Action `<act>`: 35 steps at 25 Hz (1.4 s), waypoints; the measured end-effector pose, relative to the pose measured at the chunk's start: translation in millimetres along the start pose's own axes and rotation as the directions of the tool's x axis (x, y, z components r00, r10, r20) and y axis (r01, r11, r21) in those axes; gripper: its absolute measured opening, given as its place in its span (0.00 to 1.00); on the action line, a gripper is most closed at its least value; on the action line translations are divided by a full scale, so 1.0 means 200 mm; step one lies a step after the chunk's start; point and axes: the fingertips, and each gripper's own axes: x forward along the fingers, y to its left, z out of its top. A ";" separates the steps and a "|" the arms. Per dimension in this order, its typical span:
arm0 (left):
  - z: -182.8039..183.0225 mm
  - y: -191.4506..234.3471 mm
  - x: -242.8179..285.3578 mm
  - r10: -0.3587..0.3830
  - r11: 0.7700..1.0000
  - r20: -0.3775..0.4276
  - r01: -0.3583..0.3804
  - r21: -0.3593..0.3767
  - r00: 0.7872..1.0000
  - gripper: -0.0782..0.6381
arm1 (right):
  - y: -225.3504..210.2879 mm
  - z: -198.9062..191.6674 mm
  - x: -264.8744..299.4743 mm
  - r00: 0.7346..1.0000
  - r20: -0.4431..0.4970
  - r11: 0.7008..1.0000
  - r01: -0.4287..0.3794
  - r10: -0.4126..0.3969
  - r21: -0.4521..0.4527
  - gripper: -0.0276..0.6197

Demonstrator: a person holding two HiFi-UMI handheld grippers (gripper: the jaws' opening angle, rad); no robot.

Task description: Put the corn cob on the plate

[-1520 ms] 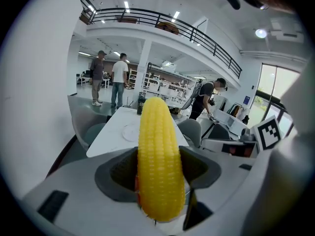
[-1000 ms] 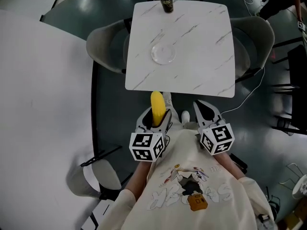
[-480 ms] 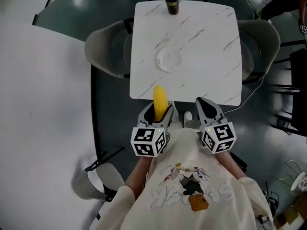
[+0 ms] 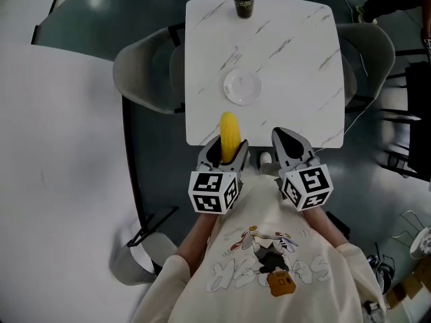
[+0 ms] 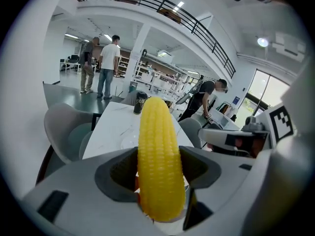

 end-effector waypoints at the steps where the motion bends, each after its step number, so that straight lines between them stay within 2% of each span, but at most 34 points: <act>1: 0.01 0.01 0.02 -0.007 1.000 -0.003 0.007 -0.001 1.000 0.48 | 0.00 0.02 0.01 1.000 0.009 1.000 0.018 -0.018 0.000 0.05; 5: 0.05 0.03 0.08 -0.042 0.999 -0.020 0.042 0.010 0.999 0.48 | -0.02 0.10 0.05 0.998 0.034 0.998 0.060 -0.060 -0.005 0.05; 13: 0.12 0.07 0.28 -0.077 0.996 -0.087 0.080 0.033 0.993 0.48 | -0.16 0.10 0.20 0.994 -0.003 0.994 0.108 -0.108 0.015 0.05; 24: 0.05 0.17 0.56 -0.089 0.996 -0.148 0.092 0.014 0.985 0.48 | -0.22 0.00 0.40 0.994 -0.100 0.995 0.022 -0.031 -0.094 0.05; 29: 0.01 0.24 0.66 -0.082 0.996 -0.163 0.084 0.005 0.983 0.48 | -0.20 -0.08 0.50 0.989 -0.146 0.994 -0.045 0.029 -0.103 0.05; 35: -0.04 0.29 0.76 -0.076 0.997 -0.185 0.078 0.002 0.980 0.48 | -0.20 -0.19 0.61 0.986 -0.163 0.992 -0.053 0.034 -0.116 0.05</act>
